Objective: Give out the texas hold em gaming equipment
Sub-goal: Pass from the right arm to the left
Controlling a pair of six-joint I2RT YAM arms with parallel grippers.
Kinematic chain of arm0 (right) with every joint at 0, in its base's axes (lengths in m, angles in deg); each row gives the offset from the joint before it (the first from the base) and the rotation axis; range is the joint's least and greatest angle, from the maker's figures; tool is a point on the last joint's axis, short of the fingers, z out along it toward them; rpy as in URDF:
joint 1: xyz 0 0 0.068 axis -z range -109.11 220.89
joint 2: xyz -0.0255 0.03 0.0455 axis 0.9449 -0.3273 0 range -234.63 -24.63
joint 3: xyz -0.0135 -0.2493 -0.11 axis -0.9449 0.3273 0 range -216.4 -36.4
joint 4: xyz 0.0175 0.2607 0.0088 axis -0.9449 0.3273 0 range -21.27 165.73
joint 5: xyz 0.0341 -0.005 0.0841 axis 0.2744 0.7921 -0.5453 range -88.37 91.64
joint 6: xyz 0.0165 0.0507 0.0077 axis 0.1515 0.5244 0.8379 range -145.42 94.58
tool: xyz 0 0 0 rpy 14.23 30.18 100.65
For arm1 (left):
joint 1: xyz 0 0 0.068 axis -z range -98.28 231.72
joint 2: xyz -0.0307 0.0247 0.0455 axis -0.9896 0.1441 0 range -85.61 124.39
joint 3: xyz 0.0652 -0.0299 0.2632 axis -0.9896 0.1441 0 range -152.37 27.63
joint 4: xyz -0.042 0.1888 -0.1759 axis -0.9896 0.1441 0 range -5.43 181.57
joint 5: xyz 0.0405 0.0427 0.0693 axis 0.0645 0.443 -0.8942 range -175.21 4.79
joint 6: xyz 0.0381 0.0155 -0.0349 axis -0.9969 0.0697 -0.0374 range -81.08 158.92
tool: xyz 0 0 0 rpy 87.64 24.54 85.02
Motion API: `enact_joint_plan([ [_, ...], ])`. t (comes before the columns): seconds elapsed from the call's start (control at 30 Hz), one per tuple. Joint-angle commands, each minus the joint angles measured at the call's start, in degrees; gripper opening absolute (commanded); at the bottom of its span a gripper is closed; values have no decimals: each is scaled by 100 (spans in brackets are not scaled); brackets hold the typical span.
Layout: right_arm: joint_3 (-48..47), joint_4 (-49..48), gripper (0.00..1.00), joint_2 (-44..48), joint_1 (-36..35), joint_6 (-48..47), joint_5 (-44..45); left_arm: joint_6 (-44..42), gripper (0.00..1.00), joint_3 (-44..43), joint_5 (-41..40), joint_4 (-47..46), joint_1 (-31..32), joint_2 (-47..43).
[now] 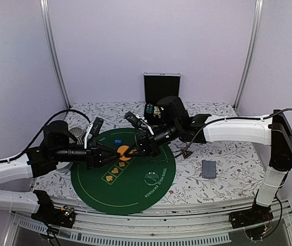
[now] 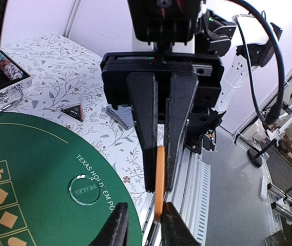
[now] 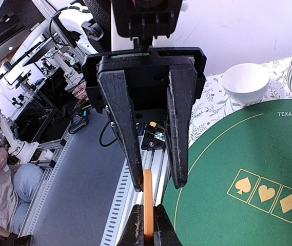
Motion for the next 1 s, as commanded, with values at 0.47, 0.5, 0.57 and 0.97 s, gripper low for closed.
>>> enact_joint_plan([
  [0.47, -107, -149, 3, 142, -45, -136, -115, 122, 0, 54, 306, -570, 55, 94],
  [0.5, -111, -151, 2, 136, -39, -137, -114, 145, 0, 85, 302, -610, 54, 72],
  [0.57, -94, -146, 3, 136, -47, -139, -82, 222, 0, 147, 318, -707, 49, 20],
  [0.97, 829, -607, 99, 462, 711, 893, 1366, 2568, 0, 900, -1052, 1492, -1437, 199],
])
